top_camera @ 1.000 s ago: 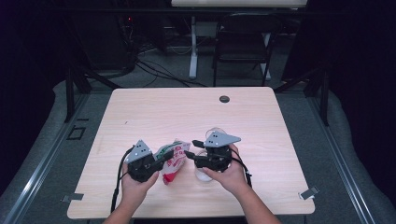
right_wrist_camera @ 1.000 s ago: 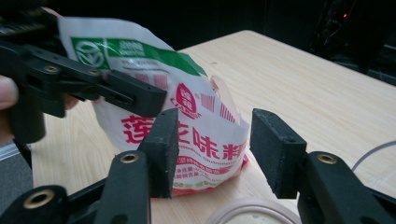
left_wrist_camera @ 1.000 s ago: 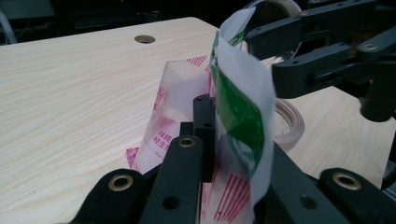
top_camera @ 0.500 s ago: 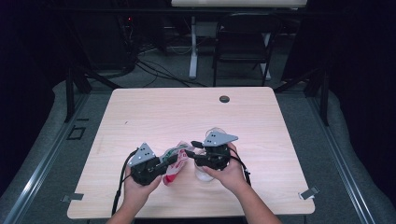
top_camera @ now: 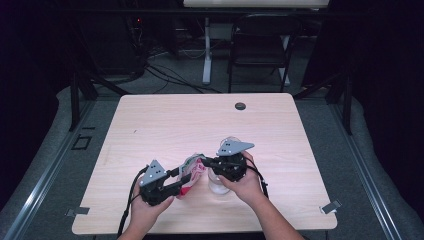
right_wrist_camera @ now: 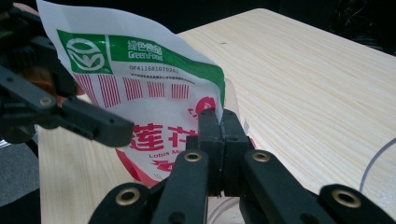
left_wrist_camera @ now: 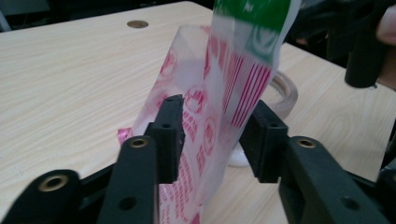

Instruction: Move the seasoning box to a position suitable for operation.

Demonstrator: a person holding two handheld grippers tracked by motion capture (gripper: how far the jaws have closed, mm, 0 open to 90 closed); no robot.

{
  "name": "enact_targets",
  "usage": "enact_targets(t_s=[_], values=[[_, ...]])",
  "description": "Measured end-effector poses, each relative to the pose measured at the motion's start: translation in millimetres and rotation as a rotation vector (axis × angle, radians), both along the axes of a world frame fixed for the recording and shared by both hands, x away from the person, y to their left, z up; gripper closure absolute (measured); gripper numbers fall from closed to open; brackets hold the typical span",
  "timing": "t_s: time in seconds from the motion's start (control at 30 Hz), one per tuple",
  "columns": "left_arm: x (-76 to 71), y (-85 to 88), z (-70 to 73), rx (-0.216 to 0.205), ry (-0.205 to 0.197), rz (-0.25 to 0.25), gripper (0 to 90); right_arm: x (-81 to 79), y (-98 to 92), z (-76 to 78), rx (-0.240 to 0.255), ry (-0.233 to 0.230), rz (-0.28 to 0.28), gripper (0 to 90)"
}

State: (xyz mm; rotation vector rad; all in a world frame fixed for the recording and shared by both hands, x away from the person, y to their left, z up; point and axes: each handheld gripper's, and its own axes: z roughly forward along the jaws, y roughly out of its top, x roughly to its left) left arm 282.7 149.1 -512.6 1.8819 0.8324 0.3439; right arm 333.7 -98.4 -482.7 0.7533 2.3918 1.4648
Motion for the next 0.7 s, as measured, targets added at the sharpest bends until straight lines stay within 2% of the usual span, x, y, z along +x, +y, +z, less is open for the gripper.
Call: enact_targets(t_s=[0.07,0.17,0.27,0.37,0.5,0.63,0.7], values=[[2.6,0.3,-6.1,0.021,0.027,0.006,52.1,0.0,0.9,0.3,-0.002,-0.004,-0.002,90.0],[5.6,-0.8,-16.5,0.038,0.028,0.028,47.2,-0.3,1.6,0.3,-0.001,-0.008,-0.004,90.0],[6.4,-1.6,-26.3,0.058,-0.02,0.04,43.1,-0.6,1.6,0.5,-0.007,-0.014,-0.002,90.0],[6.9,-2.4,-34.2,0.051,0.008,0.053,40.2,0.0,1.9,0.1,0.003,-0.01,-0.001,90.0],[8.5,-3.5,-44.0,0.08,0.042,0.067,38.4,0.3,3.1,0.5,0.005,-0.01,-0.001,90.0],[13.1,-0.5,-51.7,0.064,0.086,0.084,35.4,0.2,3.3,0.8,0.002,-0.011,0.001,89.9],[15.1,0.1,-54.6,0.08,0.097,0.092,32.9,0.2,3.4,0.9,0.0,-0.013,0.002,89.9]])
